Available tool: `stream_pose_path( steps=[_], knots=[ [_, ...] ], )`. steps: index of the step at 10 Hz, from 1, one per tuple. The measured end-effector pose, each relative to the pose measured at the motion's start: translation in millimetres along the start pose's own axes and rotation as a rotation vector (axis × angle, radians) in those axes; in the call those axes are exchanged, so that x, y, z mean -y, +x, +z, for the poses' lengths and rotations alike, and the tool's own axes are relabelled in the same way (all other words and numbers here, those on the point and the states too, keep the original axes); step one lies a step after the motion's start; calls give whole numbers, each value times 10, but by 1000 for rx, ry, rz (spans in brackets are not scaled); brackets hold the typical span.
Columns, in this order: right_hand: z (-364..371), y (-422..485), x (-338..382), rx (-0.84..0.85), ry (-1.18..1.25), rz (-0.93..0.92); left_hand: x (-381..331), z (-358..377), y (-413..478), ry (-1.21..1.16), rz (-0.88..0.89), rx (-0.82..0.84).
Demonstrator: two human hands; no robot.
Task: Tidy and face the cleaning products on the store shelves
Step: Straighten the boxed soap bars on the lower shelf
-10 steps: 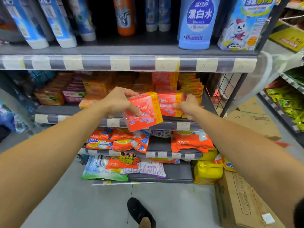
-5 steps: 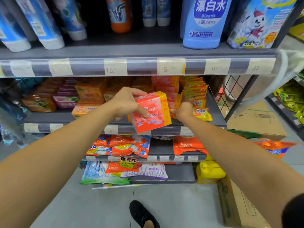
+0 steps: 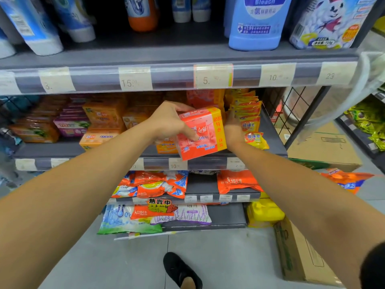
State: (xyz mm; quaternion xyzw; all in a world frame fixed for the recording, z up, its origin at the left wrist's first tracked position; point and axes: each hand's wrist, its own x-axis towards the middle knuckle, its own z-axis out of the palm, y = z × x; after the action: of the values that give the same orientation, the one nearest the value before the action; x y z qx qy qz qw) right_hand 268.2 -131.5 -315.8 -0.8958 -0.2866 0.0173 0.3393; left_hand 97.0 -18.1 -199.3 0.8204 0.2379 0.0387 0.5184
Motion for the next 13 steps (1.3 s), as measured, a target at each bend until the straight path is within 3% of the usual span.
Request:
stream_pose_path(
  steps=[2,3,4,5,6,7,8,9,10,13],
  knots=[
    [-55,113,-14,52,238,116,14,72,171,26,-25,6],
    [-231,93,-15,84,240,123,-10,139,255,35,-24,24],
    [-496,18,-37,28,431,190,-23,179,336,78,-13,52],
    [-832,-153,-86,332,1049,130,-44,246,402,117,14,80],
    [-990,-268,-132,627,805,-46,-57,321,440,139,47,93],
    [-965,-224,-133,539,500,-77,-52,351,468,234,129,84],
    [-901,-209,-198,443,443,-40,-9,322,473,521,253,16],
    [-812,-230,-335,359,481,14,195,149,497,720,209,-21],
    [-707,-278,-410,322,493,68,520,-38,469,1097,76,19],
    [-382,-227,-293,235,469,48,950,23,429,1179,266,-154]
  ],
)
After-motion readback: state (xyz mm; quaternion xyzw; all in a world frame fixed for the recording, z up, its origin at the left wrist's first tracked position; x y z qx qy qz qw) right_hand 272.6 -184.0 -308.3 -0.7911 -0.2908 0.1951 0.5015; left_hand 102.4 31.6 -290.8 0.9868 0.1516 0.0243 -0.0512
